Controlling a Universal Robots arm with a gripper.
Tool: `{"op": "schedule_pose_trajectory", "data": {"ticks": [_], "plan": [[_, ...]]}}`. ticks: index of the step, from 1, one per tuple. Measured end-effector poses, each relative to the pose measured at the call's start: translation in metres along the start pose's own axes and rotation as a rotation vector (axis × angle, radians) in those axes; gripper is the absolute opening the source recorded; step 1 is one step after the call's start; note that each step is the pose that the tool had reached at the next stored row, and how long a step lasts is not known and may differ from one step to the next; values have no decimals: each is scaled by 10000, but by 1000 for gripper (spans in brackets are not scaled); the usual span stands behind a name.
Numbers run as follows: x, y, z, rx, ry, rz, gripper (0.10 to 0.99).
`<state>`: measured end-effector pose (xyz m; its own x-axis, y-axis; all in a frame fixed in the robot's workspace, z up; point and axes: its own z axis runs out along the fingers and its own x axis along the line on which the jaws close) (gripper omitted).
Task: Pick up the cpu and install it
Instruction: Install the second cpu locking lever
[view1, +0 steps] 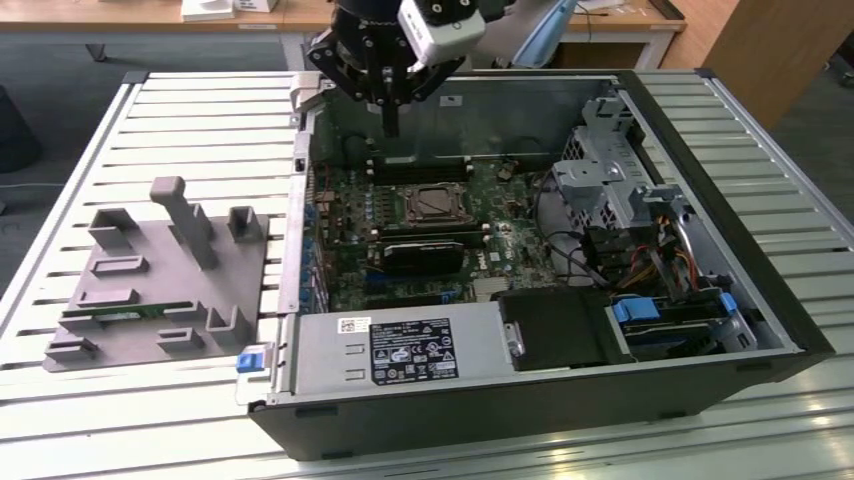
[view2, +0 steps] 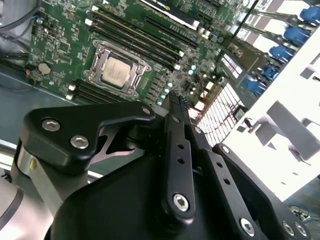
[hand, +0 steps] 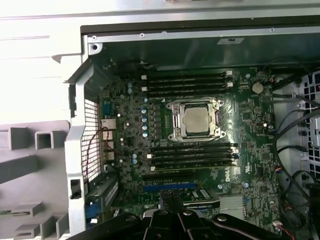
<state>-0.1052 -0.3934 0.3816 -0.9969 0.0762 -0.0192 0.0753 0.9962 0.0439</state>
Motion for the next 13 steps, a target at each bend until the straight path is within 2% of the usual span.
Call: {"op": "schedule_pose_trajectory", "data": {"ticks": [4, 9, 13], "plan": [[-89, 15, 66, 3, 43, 3, 106], [-250, 45, 138, 9, 136, 7, 106], [-320, 61, 215, 11, 174, 8, 106]]}}
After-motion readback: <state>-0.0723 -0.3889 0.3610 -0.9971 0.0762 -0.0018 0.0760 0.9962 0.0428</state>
